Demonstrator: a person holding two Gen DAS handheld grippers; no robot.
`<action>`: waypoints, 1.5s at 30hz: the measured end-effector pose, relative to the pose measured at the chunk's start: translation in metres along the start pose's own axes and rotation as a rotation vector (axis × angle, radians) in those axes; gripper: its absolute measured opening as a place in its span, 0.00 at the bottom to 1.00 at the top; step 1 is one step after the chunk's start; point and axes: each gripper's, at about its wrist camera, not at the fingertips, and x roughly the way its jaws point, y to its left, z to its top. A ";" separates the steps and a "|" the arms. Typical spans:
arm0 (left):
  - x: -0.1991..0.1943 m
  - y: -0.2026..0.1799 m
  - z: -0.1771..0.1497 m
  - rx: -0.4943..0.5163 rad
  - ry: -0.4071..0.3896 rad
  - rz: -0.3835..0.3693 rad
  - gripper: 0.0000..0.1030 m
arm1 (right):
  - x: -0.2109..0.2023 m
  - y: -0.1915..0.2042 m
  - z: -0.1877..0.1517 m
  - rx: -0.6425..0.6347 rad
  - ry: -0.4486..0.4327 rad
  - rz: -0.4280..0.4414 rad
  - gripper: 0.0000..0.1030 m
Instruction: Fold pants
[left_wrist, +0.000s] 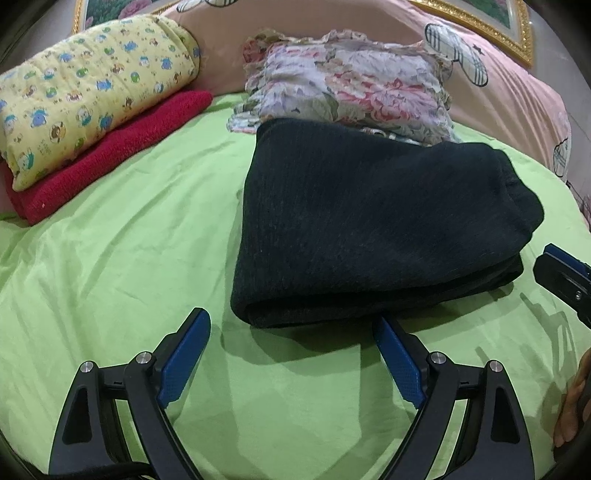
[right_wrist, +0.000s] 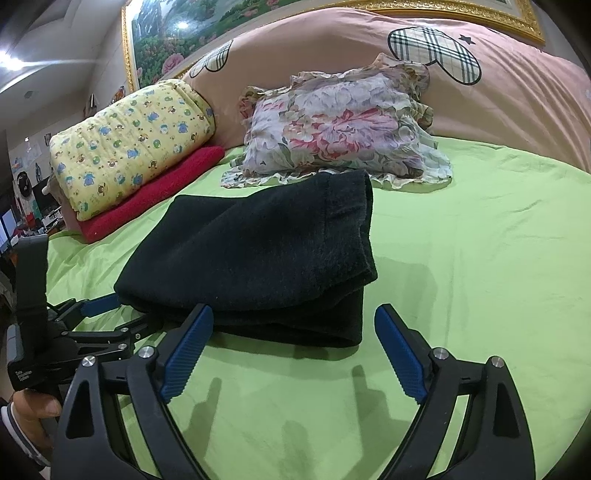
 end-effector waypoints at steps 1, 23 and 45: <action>0.002 0.001 0.000 -0.001 0.010 -0.005 0.87 | 0.002 0.000 0.000 -0.003 0.006 -0.001 0.88; -0.021 -0.018 0.009 0.107 0.108 0.065 0.88 | -0.008 0.009 0.006 -0.032 0.129 0.039 0.91; -0.017 0.005 0.031 0.042 0.161 -0.041 0.88 | 0.003 0.026 0.036 -0.061 0.295 -0.007 0.91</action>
